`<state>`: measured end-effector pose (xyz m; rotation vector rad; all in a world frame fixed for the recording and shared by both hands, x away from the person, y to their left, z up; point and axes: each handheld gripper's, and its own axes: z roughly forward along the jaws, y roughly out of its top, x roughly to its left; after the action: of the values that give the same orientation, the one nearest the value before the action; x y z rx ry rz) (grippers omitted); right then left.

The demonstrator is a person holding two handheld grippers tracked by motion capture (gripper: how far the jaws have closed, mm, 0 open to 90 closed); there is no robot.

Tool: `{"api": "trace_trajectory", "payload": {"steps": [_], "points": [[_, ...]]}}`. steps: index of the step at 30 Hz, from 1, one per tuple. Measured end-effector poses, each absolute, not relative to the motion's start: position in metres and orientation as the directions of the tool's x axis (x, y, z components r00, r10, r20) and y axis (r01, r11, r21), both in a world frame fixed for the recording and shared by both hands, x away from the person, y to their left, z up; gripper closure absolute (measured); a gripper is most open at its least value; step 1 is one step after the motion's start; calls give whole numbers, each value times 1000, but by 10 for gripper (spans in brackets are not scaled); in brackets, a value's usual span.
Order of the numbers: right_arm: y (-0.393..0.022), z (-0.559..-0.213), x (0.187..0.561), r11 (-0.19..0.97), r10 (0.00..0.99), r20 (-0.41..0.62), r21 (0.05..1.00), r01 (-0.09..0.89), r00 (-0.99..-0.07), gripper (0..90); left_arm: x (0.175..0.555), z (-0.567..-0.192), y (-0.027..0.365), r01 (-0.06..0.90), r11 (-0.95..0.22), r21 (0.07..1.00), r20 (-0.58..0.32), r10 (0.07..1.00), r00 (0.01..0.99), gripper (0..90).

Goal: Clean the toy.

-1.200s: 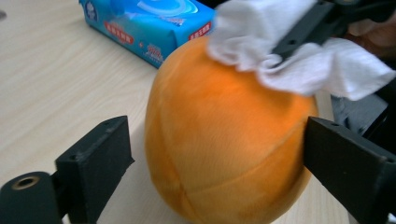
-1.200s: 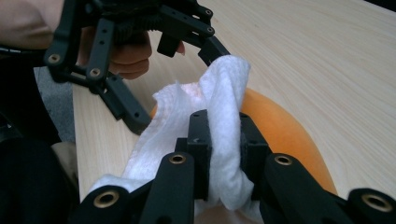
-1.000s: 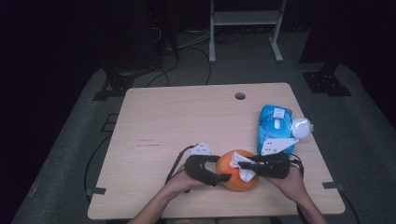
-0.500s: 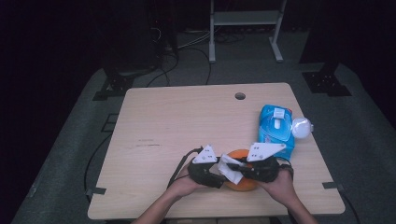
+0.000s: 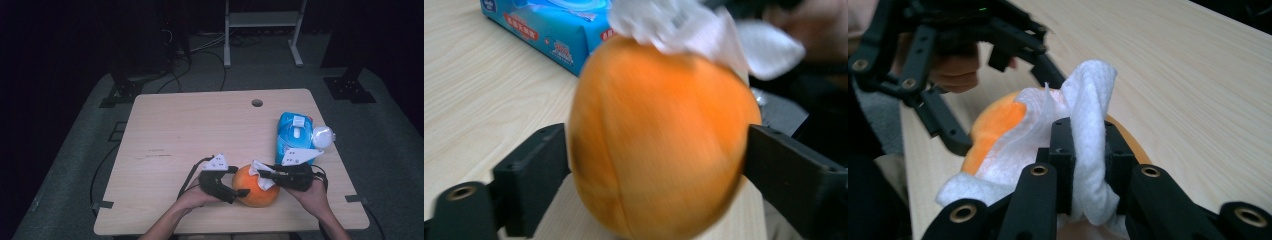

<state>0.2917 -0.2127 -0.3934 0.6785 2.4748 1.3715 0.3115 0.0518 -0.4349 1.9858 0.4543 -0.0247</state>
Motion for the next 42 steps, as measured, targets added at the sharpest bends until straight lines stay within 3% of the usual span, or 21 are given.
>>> {"api": "trace_trajectory", "payload": {"steps": [5, 8, 11, 13, 15, 23, 27, 31, 37, 39, 42], "points": [[-208, -394, 291, 465, 476, 27, 840, 278, -879, 785, 311, -441, 46, 345, -385, 856, -247, 281, 927, 119], [-193, -390, 282, 492, 469, -24, 837, 239, -883, 785, 305, -439, 43, 301, -413, 860, -194, 280, 940, 226], [-173, -387, 274, 500, 409, -21, 842, 205, -912, 785, 299, -436, 38, 265, -421, 867, -155, 277, 948, 267], [-153, -389, 268, 551, 375, -71, 819, 161, -924, 786, 295, -434, 34, 220, -443, 869, -105, 270, 957, 285], [-149, -390, 267, 577, 387, -111, 803, 147, -915, 788, 295, -435, 36, 223, -438, 871, -106, 277, 955, 299], [-197, -384, 285, 489, 519, -46, 835, 253, -854, 788, 295, -438, 38, 220, -432, 875, -108, 270, 957, 300], [-220, -389, 290, 448, 540, 19, 839, 307, -841, 787, 298, -439, 39, 225, -433, 873, -123, 251, 960, 253], [-213, -391, 287, 473, 524, -12, 836, 279, -852, 787, 304, -439, 39, 298, -405, 864, -201, 265, 943, 100], [-202, -392, 284, 484, 499, -15, 834, 264, -867, 785, 306, -448, 32, 341, -422, 840, -261, 237, 936, 50], [-198, -390, 283, 489, 491, -14, 832, 263, -871, 785, 303, -445, 33, 311, -426, 850, -229, 234, 945, 126], [-194, -382, 280, 471, 492, -31, 850, 237, -870, 785, 297, -436, 37, 235, -391, 890, -152, 232, 961, 316]]}}
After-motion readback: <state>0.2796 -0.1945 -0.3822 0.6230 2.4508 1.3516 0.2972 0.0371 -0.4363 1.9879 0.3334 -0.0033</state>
